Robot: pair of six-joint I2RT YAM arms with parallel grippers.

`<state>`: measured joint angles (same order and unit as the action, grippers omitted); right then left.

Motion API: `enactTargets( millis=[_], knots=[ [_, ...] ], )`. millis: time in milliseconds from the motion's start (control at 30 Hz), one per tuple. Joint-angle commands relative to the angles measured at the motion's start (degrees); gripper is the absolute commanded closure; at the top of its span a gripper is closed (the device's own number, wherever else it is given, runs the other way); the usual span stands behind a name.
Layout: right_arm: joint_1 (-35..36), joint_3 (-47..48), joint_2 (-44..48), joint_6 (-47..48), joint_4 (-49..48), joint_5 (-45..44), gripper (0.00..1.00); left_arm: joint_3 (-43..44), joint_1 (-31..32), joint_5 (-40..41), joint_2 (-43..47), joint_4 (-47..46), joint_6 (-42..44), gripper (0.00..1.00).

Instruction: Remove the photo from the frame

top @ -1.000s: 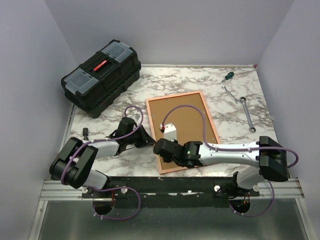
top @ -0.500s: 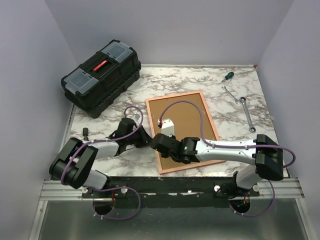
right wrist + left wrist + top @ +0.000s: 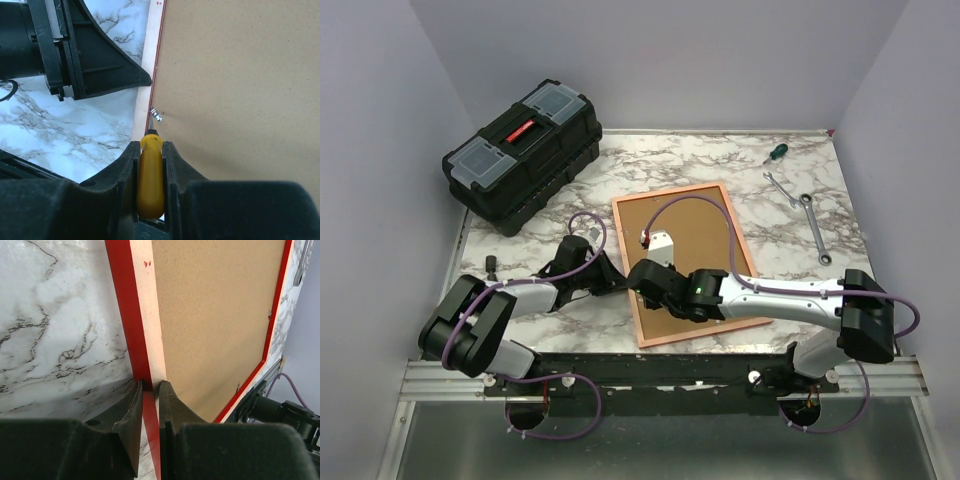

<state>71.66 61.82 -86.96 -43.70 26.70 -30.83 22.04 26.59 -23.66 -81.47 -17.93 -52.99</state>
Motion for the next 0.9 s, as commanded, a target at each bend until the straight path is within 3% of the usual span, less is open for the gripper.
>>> enactTargets(
  millis=[0,300,867],
  knots=[
    [0.1,-0.7,-0.1,-0.7,1.0,0.2,0.99,-3.0,0.0,5.5,-3.4,12.2,3.6,1.00],
    [0.2,-1.6,-2.1,-0.2,-0.6,2.3,0.99,-3.1,0.0,5.6,-3.7,11.9,3.6,1.00],
    [0.2,0.4,-6.3,-0.4,0.8,-4.2,0.99,-3.7,0.0,5.9,-3.3,12.0,3.6,1.00]
  ],
)
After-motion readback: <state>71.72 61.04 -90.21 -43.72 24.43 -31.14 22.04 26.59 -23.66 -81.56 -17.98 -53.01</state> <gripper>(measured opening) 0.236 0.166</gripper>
